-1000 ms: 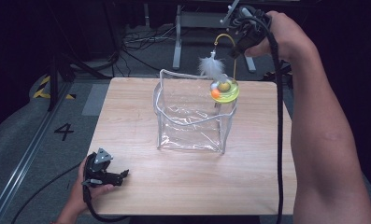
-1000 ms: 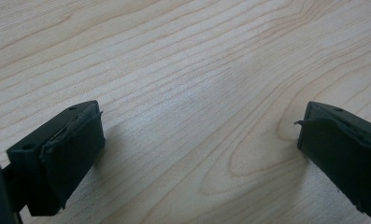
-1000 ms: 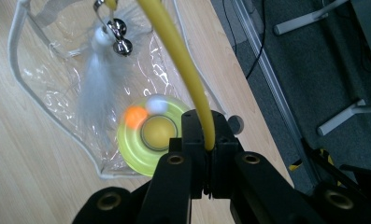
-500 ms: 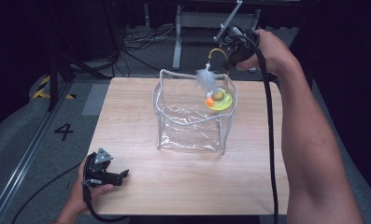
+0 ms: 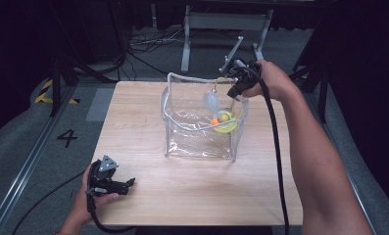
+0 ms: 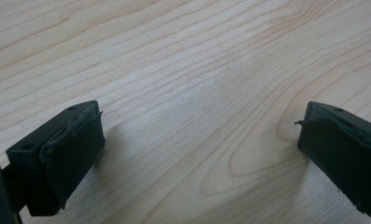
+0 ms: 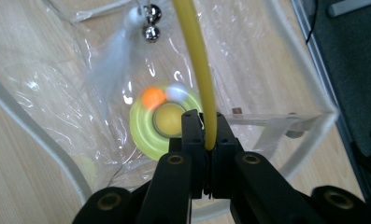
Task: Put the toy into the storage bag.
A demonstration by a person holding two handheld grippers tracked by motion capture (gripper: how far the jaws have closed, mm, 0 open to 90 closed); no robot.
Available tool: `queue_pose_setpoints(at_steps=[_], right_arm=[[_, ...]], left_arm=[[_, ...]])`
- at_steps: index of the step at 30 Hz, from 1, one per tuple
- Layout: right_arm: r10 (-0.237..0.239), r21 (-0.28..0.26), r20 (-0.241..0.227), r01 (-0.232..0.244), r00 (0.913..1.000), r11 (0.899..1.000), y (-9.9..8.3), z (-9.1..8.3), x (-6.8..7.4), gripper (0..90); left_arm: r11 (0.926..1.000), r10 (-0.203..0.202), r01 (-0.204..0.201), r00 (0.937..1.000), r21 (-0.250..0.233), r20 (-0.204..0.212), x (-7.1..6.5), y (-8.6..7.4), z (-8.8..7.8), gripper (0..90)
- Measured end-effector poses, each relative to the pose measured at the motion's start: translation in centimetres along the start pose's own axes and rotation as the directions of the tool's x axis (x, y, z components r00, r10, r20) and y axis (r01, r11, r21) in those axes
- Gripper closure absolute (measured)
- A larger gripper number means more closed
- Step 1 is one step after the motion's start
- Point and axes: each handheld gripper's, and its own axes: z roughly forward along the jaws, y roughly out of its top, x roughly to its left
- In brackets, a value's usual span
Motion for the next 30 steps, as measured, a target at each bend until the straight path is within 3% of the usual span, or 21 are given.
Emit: queue_pose_setpoints(at_steps=[7, 15, 19, 25, 28, 30], right_arm=[[-0.019, 0.011, -0.057, 0.02, 0.9982, 1.0, -0.4, 2.8, 1.1, 87.8], [-0.025, 0.04, -0.067, 0.028, 0.9974, 0.999, -0.5, 4.9, 2.0, 86.3], [-0.023, 0.012, -0.083, 0.024, 0.9963, 1.0, -0.7, 4.6, 2.0, 86.4], [-0.014, -0.014, -0.052, 0.014, 0.9985, 1.0, -1.3, 4.0, 1.9, 80.3], [-0.006, -0.062, -0.028, 0.005, 0.9996, 0.998, -1.7, 3.2, 1.9, 74.6], [0.001, -0.113, -0.036, -0.005, 0.9994, 0.994, -2.0, 2.7, 1.9, 73.1]], left_arm=[[1.0, 0.004, -0.004, 1.0, 0.001, -0.001, 0.0, 0.0, 0.0, 0.8], [1.0, 0.003, -0.003, 1.0, 0.002, -0.002, 0.0, 0.0, 0.0, 0.8], [1.0, 0.003, -0.003, 1.0, 0.002, -0.001, 0.0, 0.0, 0.0, 0.8], [1.0, 0.003, -0.003, 1.0, 0.002, -0.002, 0.0, 0.0, 0.0, 0.8], [1.0, 0.003, -0.003, 1.0, 0.002, -0.002, 0.0, 0.0, 0.0, 0.8], [1.0, 0.003, -0.003, 1.0, 0.001, -0.002, 0.0, 0.0, 0.0, 0.8]])
